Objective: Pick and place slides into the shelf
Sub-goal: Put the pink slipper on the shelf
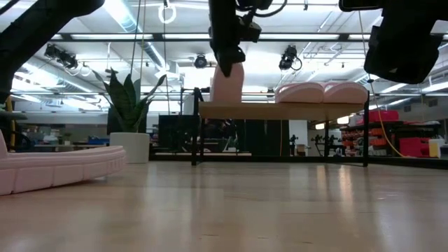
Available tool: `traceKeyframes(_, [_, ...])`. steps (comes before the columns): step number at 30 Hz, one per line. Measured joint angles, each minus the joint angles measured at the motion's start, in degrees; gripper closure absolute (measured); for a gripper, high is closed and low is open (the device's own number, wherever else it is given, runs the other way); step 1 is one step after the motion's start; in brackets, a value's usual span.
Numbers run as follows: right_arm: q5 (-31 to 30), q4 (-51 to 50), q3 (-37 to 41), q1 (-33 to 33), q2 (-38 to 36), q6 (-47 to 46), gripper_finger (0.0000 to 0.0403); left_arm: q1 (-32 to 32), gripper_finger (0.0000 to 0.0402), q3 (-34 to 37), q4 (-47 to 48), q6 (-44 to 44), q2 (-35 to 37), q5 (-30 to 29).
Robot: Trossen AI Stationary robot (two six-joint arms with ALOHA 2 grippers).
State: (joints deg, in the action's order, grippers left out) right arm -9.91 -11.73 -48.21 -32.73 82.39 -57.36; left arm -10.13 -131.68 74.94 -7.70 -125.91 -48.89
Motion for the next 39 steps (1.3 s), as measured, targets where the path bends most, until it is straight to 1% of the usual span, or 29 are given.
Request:
traceKeyframes(6, [0.1,0.0,0.0,0.0,0.0,0.0,0.0241,0.1,0.0332,0.0,0.5,0.7,-0.3,0.1])
traceKeyframes(12, [0.2,0.0,0.0,0.0,0.0,0.4,0.0241,0.1,0.0332,0.0,4.1,1.5,-0.3,0.1])
traceKeyframes(20, [0.2,0.0,0.0,0.0,0.0,0.5,0.0241,0.3,0.0332,0.0,5.6,2.1,-0.2,2.4])
traceKeyframes(24, [0.2,-0.1,0.0,0.0,0.0,0.5,0.0241,0.1,0.0332,0.0,6.6,2.1,-0.2,6.3])
traceKeyframes(29, [0.2,-0.1,0.0,0.0,0.0,0.5,0.0241,-0.3,0.0332,0.0,8.2,2.3,-0.2,7.1])
traceKeyframes(34, [0.2,-0.1,0.0,0.0,0.0,0.5,0.0241,-0.6,0.0334,0.0,9.0,3.1,-0.3,9.7])
traceKeyframes(39, [0.2,-0.1,0.0,0.0,0.0,0.5,0.0241,-0.6,0.0317,0.0,9.1,4.4,-0.4,10.0])
